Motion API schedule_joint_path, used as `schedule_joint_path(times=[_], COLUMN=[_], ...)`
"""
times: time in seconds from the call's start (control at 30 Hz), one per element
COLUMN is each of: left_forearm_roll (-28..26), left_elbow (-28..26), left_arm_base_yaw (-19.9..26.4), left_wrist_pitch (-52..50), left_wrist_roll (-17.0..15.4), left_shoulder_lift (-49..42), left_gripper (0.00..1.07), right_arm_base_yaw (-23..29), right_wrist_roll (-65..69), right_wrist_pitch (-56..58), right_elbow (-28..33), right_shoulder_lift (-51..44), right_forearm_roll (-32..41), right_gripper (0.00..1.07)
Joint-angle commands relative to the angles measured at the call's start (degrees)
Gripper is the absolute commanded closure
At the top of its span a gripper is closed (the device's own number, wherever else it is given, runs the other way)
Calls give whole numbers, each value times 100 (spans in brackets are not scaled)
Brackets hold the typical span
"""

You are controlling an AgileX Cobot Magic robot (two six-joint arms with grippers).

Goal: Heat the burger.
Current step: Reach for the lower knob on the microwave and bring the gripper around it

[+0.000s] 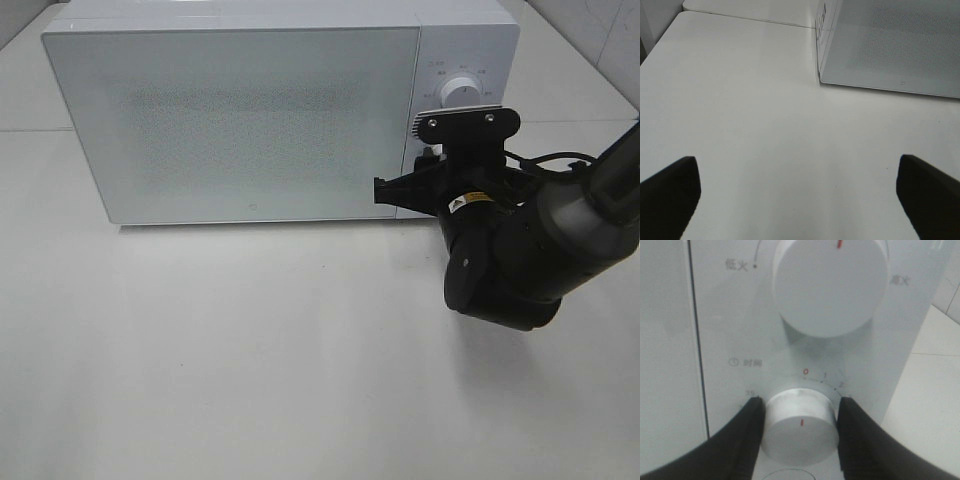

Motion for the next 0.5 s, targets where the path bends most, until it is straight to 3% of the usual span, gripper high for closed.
schedule_joint_path(times=[0.03, 0.17, 0.5], left_forearm_roll=[-40, -40, -40], left_elbow=[0, 0, 0], left_arm_base_yaw=[6, 6, 6], left_wrist_pitch=[-11, -11, -11], left_wrist_roll=[-29, -29, -29], left_shoulder_lift=[-40, -40, -40], left_gripper=[6, 6, 6], right_arm_base_yaw=[-29, -29, -29], right_wrist_roll=[286, 1117, 5128], right_wrist_pitch=[-814, -808, -596], right_elbow=[-74, -74, -74], right_shoulder_lift=[-23, -23, -23], right_forearm_roll=[-189, -189, -229], right_gripper=[94, 94, 94])
